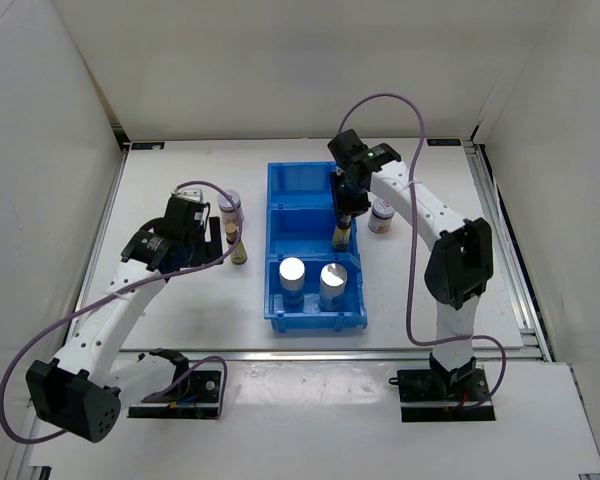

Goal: Organize the condiment bottles

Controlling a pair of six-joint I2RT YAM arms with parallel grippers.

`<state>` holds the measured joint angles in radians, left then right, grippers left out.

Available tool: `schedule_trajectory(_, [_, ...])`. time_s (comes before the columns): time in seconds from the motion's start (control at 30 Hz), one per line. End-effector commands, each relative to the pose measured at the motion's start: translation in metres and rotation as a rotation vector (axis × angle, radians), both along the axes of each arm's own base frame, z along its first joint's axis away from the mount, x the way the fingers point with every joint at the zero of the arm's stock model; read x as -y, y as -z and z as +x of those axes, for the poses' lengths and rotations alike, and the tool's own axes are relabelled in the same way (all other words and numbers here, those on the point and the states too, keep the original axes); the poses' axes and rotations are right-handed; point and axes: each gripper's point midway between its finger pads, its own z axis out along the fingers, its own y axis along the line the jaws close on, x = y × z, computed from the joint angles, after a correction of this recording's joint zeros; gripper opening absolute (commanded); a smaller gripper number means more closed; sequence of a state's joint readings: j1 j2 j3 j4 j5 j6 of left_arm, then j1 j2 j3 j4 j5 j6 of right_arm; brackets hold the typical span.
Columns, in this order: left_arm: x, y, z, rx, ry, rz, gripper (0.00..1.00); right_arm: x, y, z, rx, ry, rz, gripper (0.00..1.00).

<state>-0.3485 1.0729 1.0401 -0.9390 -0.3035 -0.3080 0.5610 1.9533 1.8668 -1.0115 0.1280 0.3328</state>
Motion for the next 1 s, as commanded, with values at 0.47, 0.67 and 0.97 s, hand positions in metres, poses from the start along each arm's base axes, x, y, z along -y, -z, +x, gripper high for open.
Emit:
schedule_trajectory(0.47, [0.013, -0.011, 0.010, 0.026, 0.013, -0.069, 0.99, -0.014, 0.006, 0.002, 0.069, 0.019, -0.006, 0.64])
schedule_trajectory(0.67, [0.008, -0.019, 0.009, 0.061, -0.003, -0.059, 0.99, -0.008, -0.018, 0.006, 0.137, 0.017, -0.006, 0.75])
schedule_trajectory(0.97, [0.022, -0.029, 0.014, 0.093, 0.041, -0.125, 0.99, 0.016, -0.102, -0.004, 0.305, 0.035, 0.042, 0.99])
